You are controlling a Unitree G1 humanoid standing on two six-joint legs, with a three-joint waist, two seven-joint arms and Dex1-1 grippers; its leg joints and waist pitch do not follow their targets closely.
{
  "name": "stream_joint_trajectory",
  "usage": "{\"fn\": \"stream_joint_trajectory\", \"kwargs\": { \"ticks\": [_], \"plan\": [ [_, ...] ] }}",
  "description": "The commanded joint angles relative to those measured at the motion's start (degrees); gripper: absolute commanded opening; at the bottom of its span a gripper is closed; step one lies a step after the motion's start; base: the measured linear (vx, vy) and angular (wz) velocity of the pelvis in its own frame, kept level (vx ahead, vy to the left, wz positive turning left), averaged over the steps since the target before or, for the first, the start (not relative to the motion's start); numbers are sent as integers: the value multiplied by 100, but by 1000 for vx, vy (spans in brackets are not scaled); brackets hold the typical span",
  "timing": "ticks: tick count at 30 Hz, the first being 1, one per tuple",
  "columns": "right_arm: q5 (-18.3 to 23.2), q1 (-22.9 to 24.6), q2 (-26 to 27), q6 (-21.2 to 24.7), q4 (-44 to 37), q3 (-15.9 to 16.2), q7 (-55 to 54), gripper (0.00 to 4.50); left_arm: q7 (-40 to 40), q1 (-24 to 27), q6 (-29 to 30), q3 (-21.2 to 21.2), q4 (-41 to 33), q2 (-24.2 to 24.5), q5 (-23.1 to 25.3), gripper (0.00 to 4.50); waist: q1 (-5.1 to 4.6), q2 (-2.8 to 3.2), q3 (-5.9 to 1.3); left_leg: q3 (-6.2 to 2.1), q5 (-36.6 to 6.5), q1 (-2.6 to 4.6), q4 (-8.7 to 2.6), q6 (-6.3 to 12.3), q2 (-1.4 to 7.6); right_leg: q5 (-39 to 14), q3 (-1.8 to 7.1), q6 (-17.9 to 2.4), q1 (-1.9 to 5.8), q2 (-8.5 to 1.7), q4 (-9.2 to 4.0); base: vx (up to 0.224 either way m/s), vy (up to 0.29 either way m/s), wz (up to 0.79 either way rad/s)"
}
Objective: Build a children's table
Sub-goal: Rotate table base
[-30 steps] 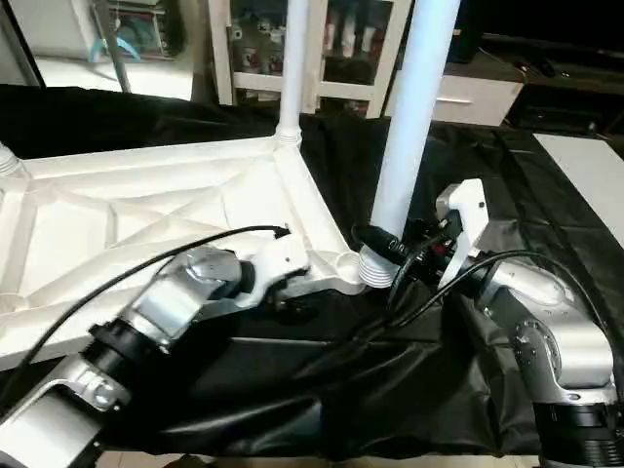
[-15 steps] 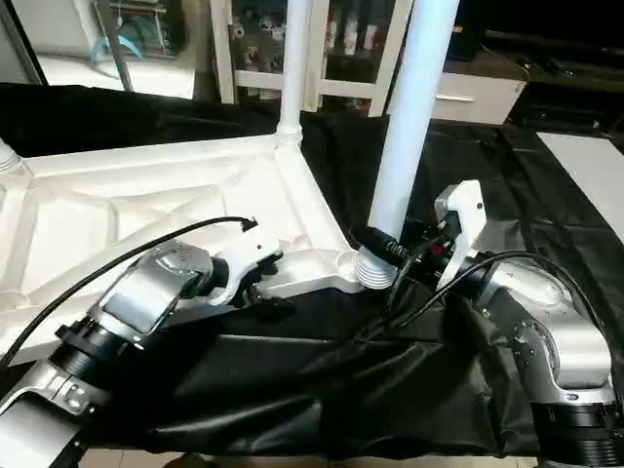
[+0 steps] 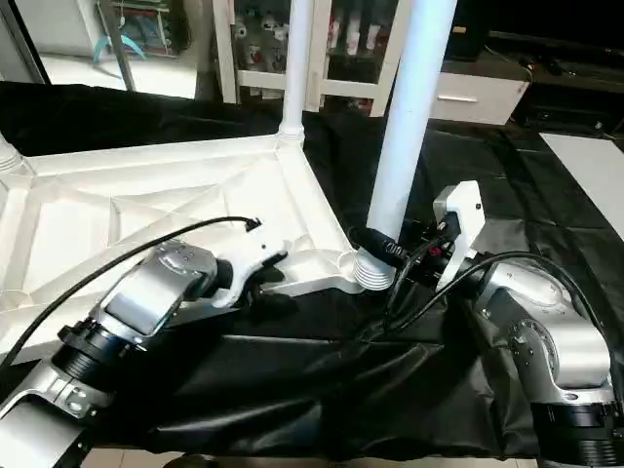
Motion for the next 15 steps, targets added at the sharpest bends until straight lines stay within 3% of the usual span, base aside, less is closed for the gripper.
{"fn": "stream_joint_trajectory", "kwargs": {
  "ticks": [1,6,15],
  "plan": [
    [-3,-50,-28,-80,-58,-19,59,188,-36,-14,-4,-79,-146,-33,-22,249,19,-1,-424,-130,-476,74,-359,371,300,-425,290,-1353,309,-432,-404,0,0,0],
    [-27,-46,-14,-116,-44,-15,70,188,16,-38,-53,-173,7,-70,13,205,26,21,-442,-129,-413,71,-346,402,297,-226,290,-1427,323,-432,-382,0,0,0],
    [-44,-38,-12,-156,-15,-18,110,188,90,-118,-173,-214,231,-118,20,124,37,9,-452,-128,-401,75,-336,416,293,-186,288,-1438,332,-428,-372,0,0,0]
  ]
}}
